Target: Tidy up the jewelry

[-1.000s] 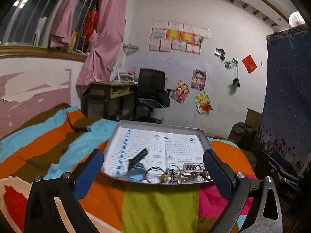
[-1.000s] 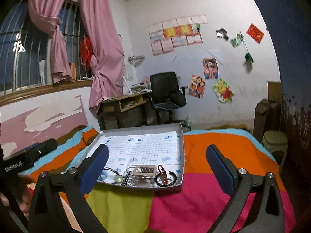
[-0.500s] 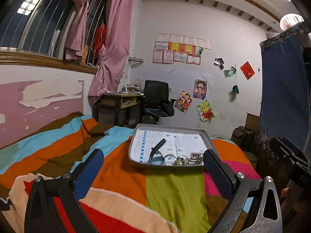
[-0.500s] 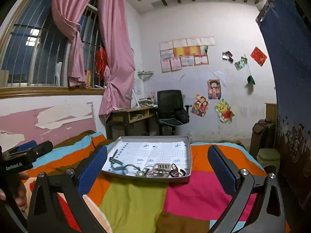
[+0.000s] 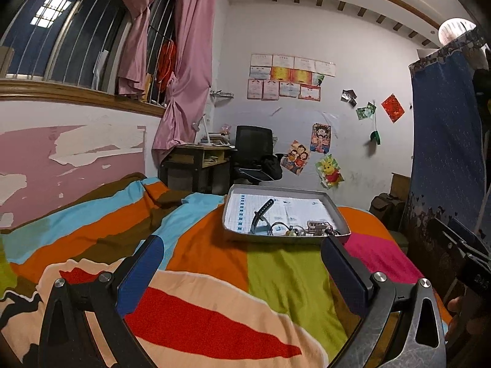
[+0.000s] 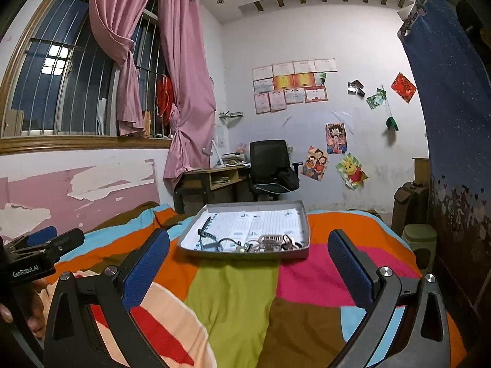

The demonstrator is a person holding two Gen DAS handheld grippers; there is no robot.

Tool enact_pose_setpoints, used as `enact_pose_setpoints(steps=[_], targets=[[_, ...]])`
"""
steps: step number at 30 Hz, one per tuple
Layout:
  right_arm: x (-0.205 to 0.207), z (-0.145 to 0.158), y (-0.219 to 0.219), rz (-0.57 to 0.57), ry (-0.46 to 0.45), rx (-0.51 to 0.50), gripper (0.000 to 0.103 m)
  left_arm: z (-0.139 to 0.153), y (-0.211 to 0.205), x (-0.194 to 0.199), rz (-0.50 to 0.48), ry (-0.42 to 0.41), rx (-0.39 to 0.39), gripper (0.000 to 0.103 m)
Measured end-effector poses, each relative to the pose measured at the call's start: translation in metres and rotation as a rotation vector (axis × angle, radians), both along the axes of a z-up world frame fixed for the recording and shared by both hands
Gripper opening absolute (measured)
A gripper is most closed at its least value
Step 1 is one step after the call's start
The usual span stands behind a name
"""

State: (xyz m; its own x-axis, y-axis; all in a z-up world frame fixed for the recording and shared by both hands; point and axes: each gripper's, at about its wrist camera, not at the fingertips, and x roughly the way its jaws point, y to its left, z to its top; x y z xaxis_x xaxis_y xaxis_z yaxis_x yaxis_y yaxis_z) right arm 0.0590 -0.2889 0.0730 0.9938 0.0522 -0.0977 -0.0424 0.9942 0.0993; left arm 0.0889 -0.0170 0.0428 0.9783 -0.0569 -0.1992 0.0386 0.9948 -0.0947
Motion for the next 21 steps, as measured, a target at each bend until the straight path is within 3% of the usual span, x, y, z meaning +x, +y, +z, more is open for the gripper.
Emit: enact_pose_setpoints(steps=[21], targets=[[0.021,-0.032,0.007,0.014,0.143,-0.028,0.102,-0.026,0.003,0.011,-0.001,0.098,0.006,0.103]])
